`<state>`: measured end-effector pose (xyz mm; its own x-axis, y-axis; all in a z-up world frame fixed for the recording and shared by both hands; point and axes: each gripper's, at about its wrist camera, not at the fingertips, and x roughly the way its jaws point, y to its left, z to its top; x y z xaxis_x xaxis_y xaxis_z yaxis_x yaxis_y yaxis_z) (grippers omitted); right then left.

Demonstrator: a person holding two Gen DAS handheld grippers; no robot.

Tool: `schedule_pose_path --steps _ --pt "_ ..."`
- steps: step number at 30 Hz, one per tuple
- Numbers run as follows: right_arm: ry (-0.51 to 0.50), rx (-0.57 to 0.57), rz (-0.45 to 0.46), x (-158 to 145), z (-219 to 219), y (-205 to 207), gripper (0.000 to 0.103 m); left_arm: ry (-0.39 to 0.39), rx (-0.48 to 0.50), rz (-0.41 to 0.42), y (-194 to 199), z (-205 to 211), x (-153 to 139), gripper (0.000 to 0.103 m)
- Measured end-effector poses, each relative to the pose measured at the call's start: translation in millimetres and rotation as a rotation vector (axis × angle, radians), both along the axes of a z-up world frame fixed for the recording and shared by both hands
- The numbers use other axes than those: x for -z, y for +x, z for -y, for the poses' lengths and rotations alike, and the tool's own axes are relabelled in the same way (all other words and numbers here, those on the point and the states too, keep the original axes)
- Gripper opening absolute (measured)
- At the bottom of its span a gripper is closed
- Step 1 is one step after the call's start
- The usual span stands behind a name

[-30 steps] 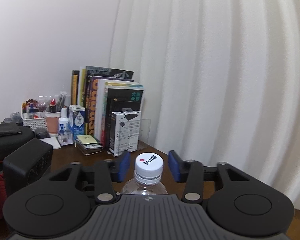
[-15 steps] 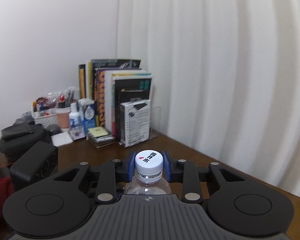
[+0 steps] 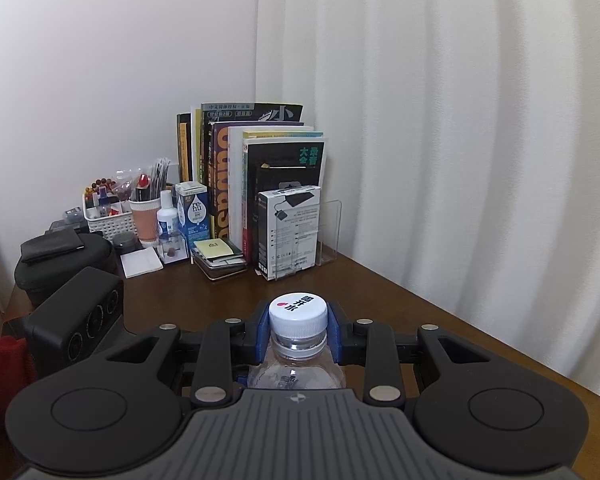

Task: Unscrew bottle cap and pour
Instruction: 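Twist the white cap further with the right tool while the left tool holds the bottle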

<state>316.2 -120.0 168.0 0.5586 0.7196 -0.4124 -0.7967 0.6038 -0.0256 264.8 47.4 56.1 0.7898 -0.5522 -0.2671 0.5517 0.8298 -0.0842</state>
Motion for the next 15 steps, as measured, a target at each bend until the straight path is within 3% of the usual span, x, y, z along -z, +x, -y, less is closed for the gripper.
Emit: schedule_pose_path --steps 15 --pt "0.049 0.027 0.017 4.6 4.1 -4.2 0.032 -0.003 0.0 -0.003 4.6 -0.8 0.9 0.06"
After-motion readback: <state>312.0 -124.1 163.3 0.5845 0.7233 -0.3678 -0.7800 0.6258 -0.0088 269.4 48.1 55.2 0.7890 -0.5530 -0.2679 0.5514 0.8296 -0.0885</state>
